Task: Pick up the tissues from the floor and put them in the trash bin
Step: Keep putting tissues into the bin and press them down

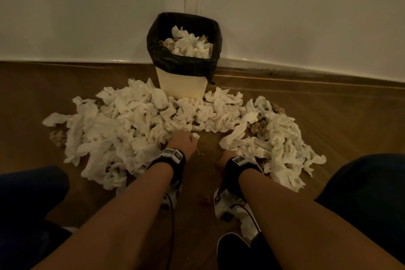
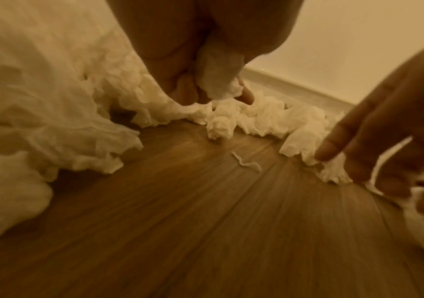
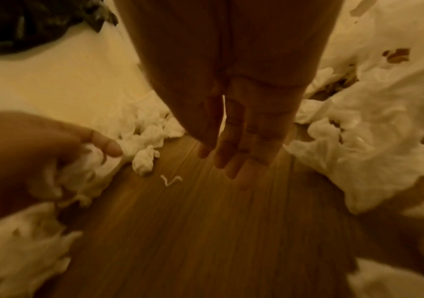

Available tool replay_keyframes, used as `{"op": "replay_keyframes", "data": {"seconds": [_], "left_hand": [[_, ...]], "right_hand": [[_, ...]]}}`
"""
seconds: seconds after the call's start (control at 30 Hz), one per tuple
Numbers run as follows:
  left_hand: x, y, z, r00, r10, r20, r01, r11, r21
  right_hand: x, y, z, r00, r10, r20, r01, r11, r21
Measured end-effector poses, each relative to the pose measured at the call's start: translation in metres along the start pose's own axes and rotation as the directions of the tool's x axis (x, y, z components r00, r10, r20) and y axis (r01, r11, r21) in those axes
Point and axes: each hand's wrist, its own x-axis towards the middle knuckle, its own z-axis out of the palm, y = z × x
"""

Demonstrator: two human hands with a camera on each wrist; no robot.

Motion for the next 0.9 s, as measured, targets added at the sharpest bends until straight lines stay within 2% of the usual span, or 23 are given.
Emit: {"op": "replay_keyframes", "data": {"seconds": [0.07, 0.2, 0.4, 0.57, 0.67, 0.73, 0.83, 0.9], "left_hand": [[-0.002, 0.001, -0.004, 0.998, 0.002, -0.068, -0.005, 0.999, -0.046], [-0.004, -0.002, -0.009, 0.997, 0.032, -0.076, -0.038, 0.996, -0.082], [0.000, -0.008, -0.010, 1.000, -0.002, 0.021, 0.002, 1.000, 0.013], [-0.003, -0.017, -0.013, 1.000, 0.012, 0.015, -0.013, 0.995, 0.096], [-0.007, -0.022, -0.012, 1.000, 0.011, 0.010, -0.012, 0.991, 0.133], [-0.008, -0.025, -0.012, 1.000, 0.026, -0.006, -0.025, 0.993, 0.117], [-0.007, -0.030, -0.011, 0.998, 0.041, -0.039, -0.038, 0.997, 0.072], [-0.007, -0.031, -0.011, 0.998, 0.051, -0.042, -0.048, 0.997, 0.060]], "right_hand": [[-0.004, 0.001, 0.013, 0.999, 0.003, 0.050, 0.004, 0.991, -0.135], [-0.014, 0.000, 0.036, 0.987, -0.008, 0.160, 0.047, 0.969, -0.241], [-0.023, 0.000, 0.049, 0.987, -0.098, 0.124, 0.129, 0.953, -0.274], [-0.017, -0.005, 0.052, 0.958, -0.235, 0.163, 0.277, 0.903, -0.329], [-0.014, -0.013, 0.047, 0.963, -0.251, 0.097, 0.269, 0.910, -0.316], [-0.012, -0.020, 0.041, 0.966, -0.257, 0.022, 0.255, 0.935, -0.245], [-0.003, -0.028, 0.029, 0.956, -0.222, -0.191, 0.219, 0.975, -0.035], [0.005, -0.034, 0.023, 0.926, -0.185, -0.330, 0.232, 0.967, 0.109]]}}
